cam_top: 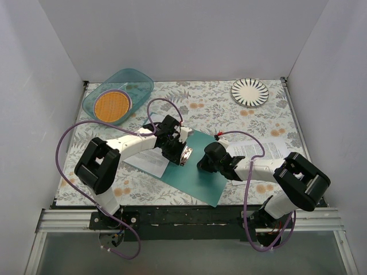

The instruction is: Put the files into the folder

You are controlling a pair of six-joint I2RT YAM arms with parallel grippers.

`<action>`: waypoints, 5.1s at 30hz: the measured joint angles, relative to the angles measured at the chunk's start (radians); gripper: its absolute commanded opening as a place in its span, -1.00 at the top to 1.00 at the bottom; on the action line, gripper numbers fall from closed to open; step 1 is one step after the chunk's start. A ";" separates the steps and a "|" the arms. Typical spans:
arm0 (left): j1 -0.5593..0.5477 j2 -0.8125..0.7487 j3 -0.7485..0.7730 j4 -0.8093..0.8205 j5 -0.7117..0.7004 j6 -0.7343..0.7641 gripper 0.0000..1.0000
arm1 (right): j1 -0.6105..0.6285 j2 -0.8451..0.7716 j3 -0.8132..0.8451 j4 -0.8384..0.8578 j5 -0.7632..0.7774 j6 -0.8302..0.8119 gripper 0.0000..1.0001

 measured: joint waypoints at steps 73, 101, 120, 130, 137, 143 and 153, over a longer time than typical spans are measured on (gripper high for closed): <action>0.023 0.094 0.401 -0.070 -0.016 -0.032 1.00 | 0.053 0.128 -0.048 0.325 -0.061 0.107 0.97; 0.110 0.059 -0.027 0.146 -0.232 0.129 1.00 | -0.089 0.058 -0.023 0.155 -0.267 -0.099 0.97; 0.150 -0.116 -0.129 -0.098 -0.219 0.109 1.00 | -0.138 0.142 0.153 -0.005 -0.320 -0.253 0.97; 0.174 -0.083 0.058 -0.143 -0.224 0.097 1.00 | -0.135 -0.046 -0.037 0.104 -0.365 -0.305 0.97; 0.188 0.010 0.222 -0.090 -0.247 0.087 1.00 | -0.130 -0.046 -0.037 0.294 -0.488 -0.334 0.97; 0.231 0.145 0.145 -0.057 -0.291 0.082 1.00 | -0.107 0.036 -0.018 0.380 -0.564 -0.337 0.97; 0.236 0.135 0.103 -0.026 -0.294 0.091 1.00 | -0.090 0.208 0.096 0.462 -0.623 -0.317 0.97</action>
